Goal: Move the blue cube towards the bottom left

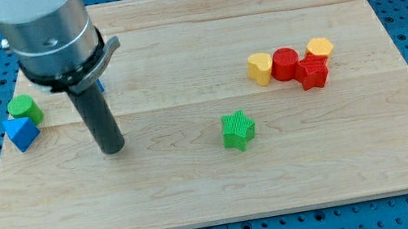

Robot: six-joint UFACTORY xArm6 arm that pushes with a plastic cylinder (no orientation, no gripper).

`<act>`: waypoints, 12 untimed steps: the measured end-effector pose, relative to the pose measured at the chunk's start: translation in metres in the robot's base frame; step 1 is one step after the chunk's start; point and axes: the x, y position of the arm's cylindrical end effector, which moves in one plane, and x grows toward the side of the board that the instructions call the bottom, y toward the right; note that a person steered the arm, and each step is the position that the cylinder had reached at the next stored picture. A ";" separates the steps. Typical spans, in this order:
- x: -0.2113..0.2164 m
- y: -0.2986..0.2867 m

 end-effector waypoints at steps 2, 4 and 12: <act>0.027 -0.041; -0.048 -0.007; -0.124 -0.053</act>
